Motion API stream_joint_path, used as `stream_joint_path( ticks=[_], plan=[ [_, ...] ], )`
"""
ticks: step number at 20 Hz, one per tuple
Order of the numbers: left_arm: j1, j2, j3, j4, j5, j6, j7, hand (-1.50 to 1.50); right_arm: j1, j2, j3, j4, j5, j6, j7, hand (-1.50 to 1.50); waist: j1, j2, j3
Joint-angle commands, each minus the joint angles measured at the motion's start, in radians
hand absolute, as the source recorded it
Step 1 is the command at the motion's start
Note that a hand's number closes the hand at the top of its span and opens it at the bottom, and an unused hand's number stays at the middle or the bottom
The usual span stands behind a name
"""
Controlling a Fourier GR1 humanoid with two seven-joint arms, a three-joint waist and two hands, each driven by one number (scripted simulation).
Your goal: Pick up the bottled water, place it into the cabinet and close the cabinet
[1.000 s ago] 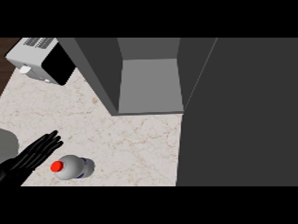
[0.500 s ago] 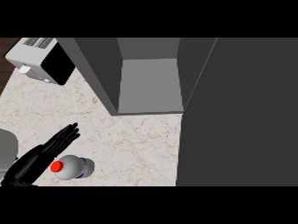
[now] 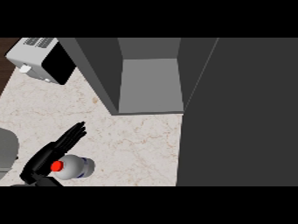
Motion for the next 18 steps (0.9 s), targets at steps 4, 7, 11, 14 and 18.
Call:
stream_joint_path(
  ticks=[4,7,11,14,18],
  plan=[
    [-0.089,-0.037,0.002,0.237,-0.002,-0.055,-0.106,-1.5,0.1,0.007,-0.005,-0.188,-0.164,0.002,0.035,-1.5,-0.006,0.001,0.0],
    [-0.078,-0.016,-0.018,0.258,0.011,-0.133,-0.157,-1.5,0.128,-0.006,-0.024,-0.186,-0.173,0.011,0.021,-1.5,-0.003,-0.001,0.0],
    [-0.072,-0.042,-0.064,0.29,-0.018,-0.125,-0.224,-1.5,0.143,-0.025,-0.052,-0.186,-0.196,0.005,0.013,-1.5,0.002,-0.001,-0.001],
    [-0.12,-0.063,-0.049,0.353,0.023,-0.142,-0.222,1.5,0.123,0.0,0.0,-0.202,-0.137,-0.016,0.002,-1.5,-0.002,0.002,-0.002],
    [-0.128,-0.054,-0.029,0.399,0.107,-0.248,-0.202,1.5,0.093,-0.032,-0.021,-0.159,-0.148,-0.027,-0.002,-1.5,0.01,0.003,-0.002]
  ],
)
